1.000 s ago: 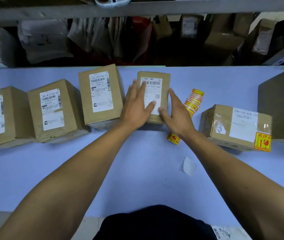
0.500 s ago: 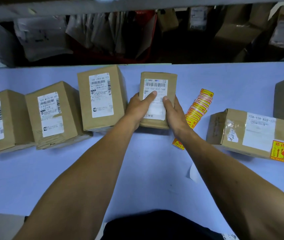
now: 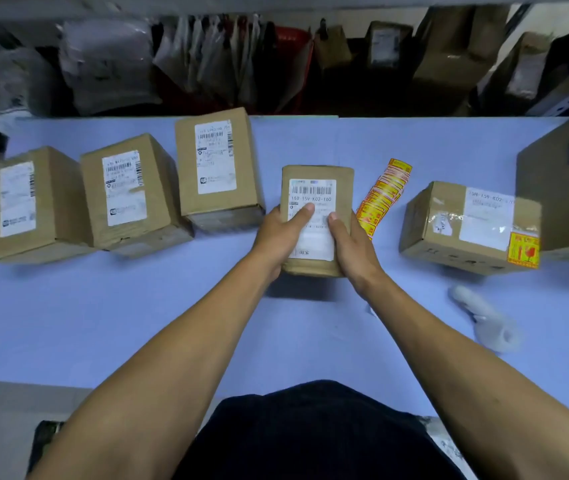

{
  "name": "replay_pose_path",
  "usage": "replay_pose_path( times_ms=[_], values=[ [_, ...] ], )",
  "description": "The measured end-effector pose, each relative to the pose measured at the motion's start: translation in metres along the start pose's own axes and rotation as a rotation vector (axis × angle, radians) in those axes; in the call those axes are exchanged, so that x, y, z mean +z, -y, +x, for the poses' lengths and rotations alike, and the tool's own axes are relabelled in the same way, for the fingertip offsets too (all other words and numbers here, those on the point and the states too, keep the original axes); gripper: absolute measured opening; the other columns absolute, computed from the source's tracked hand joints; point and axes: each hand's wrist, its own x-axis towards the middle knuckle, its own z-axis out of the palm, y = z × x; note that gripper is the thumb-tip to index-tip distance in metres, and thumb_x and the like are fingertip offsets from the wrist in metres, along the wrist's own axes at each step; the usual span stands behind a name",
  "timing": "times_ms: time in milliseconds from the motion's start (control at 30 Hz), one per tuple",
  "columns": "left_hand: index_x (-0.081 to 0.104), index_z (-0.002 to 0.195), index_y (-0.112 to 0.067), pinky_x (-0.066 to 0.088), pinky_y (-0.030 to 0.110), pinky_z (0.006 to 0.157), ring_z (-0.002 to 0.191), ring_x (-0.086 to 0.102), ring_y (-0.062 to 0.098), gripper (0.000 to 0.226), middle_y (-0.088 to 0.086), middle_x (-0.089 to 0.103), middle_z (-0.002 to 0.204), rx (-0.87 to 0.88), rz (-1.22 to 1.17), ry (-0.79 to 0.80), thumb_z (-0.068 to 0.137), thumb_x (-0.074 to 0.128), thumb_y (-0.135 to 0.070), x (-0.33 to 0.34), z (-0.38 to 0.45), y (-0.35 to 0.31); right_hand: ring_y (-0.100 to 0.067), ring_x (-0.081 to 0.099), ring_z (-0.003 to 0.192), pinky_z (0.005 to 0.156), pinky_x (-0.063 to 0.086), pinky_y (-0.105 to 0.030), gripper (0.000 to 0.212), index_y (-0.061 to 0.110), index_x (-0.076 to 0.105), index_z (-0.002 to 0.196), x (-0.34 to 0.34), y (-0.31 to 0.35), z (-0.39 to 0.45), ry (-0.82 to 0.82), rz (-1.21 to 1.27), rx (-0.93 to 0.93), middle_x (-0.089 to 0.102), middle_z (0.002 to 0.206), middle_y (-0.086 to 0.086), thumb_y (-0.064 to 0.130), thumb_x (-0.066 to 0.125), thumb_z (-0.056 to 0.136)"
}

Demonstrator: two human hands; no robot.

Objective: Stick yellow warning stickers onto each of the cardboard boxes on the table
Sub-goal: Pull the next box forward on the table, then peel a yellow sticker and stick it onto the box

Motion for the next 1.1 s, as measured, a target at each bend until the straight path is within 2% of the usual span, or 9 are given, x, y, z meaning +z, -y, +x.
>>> replay_pose_path(
  times_ms=[67, 233, 433, 700, 767, 833, 867, 967, 1100],
  values=[
    [0.069, 0.116, -0.020, 0.056, 0.043, 0.095, 0.100, 0.073, 0.017, 0.028, -0.001, 0.076, 0.111, -0.015, 0.000, -0.018, 0.092, 0.068, -0.035, -0.006, -0.021, 0.020, 0.007, 0.059, 0.106, 0.095, 0.044, -0.023, 0.041, 0.035, 0.047, 0.140, 0.004, -0.014, -0.022, 0.019, -0.046, 0.005, 0.061, 0.125, 0.017, 0.046, 0.042, 0.100],
    [0.070, 0.112, -0.024, 0.057, 0.044, 0.094, 0.098, 0.073, 0.018, 0.028, -0.003, 0.076, 0.108, -0.072, 0.019, -0.083, 0.089, 0.069, -0.040, -0.025, -0.058, 0.070, -0.007, 0.054, 0.105, 0.090, 0.038, -0.025, 0.047, 0.042, 0.041, 0.143, 0.022, -0.051, -0.059, 0.082, -0.183, 0.045, 0.058, 0.124, 0.016, 0.055, 0.038, 0.098],
    [0.071, 0.112, -0.026, 0.057, 0.043, 0.093, 0.096, 0.073, 0.016, 0.035, -0.005, 0.077, 0.106, -0.085, 0.041, -0.122, 0.084, 0.068, -0.048, -0.038, -0.073, 0.086, -0.006, 0.055, 0.103, 0.080, 0.037, -0.015, 0.046, 0.045, 0.042, 0.141, 0.035, -0.060, -0.074, 0.112, -0.207, 0.027, 0.057, 0.118, 0.022, 0.058, 0.037, 0.096],
    [0.068, 0.117, -0.025, 0.054, 0.043, 0.097, 0.106, 0.070, 0.021, 0.051, -0.004, 0.074, 0.112, -0.096, 0.127, -0.152, 0.078, 0.066, -0.058, -0.046, -0.070, 0.085, -0.009, 0.059, 0.106, 0.088, 0.041, -0.024, 0.042, 0.038, 0.050, 0.138, 0.033, -0.050, -0.065, 0.180, -0.247, 0.055, 0.061, 0.117, 0.018, 0.051, 0.042, 0.099],
    [0.056, 0.133, -0.024, 0.046, 0.044, 0.107, 0.125, 0.059, 0.023, 0.062, 0.000, 0.064, 0.133, -0.054, 0.297, -0.181, 0.084, 0.062, -0.061, -0.047, -0.067, 0.089, -0.011, 0.063, 0.106, 0.084, 0.044, -0.022, 0.037, 0.031, 0.063, 0.126, 0.024, -0.050, -0.062, 0.122, -0.267, 0.027, 0.068, 0.114, 0.013, 0.048, 0.044, 0.099],
    [0.026, 0.155, -0.021, 0.022, 0.040, 0.122, 0.150, 0.025, 0.023, 0.079, 0.004, 0.027, 0.164, 0.089, 0.570, -0.242, 0.092, 0.056, -0.057, -0.049, -0.067, 0.092, -0.014, 0.063, 0.105, 0.081, 0.042, -0.018, 0.031, 0.024, 0.068, 0.116, 0.013, -0.050, -0.058, -0.012, -0.322, -0.022, 0.069, 0.109, 0.008, 0.042, 0.048, 0.100],
    [0.015, 0.158, -0.020, 0.013, 0.040, 0.122, 0.154, 0.010, 0.022, 0.082, 0.005, 0.011, 0.168, 0.208, 0.727, -0.264, 0.095, 0.053, -0.054, -0.050, -0.068, 0.091, -0.017, 0.063, 0.107, 0.083, 0.042, -0.019, 0.030, 0.020, 0.068, 0.117, 0.006, -0.051, -0.054, -0.081, -0.380, -0.047, 0.069, 0.110, 0.003, 0.038, 0.051, 0.099],
    [0.017, 0.158, -0.021, 0.000, 0.046, 0.122, 0.155, -0.002, 0.025, 0.074, 0.006, 0.001, 0.168, 0.573, 1.164, -0.113, 0.098, 0.046, -0.051, -0.052, -0.061, 0.083, -0.029, 0.059, 0.115, 0.092, 0.045, -0.034, 0.036, 0.011, 0.062, 0.128, -0.015, -0.059, -0.041, -0.170, -0.656, -0.084, 0.063, 0.126, -0.013, 0.025, 0.056, 0.095],
    [0.022, 0.157, -0.027, -0.001, 0.051, 0.122, 0.155, -0.003, 0.026, 0.069, 0.005, 0.003, 0.168, 0.637, 1.344, 0.032, 0.097, 0.037, -0.056, -0.049, -0.049, 0.081, -0.037, 0.047, 0.125, 0.092, 0.045, -0.043, 0.045, 0.007, 0.054, 0.135, -0.030, -0.066, -0.022, -0.171, -0.835, -0.115, 0.051, 0.136, -0.018, 0.019, 0.061, 0.092]
  ],
)
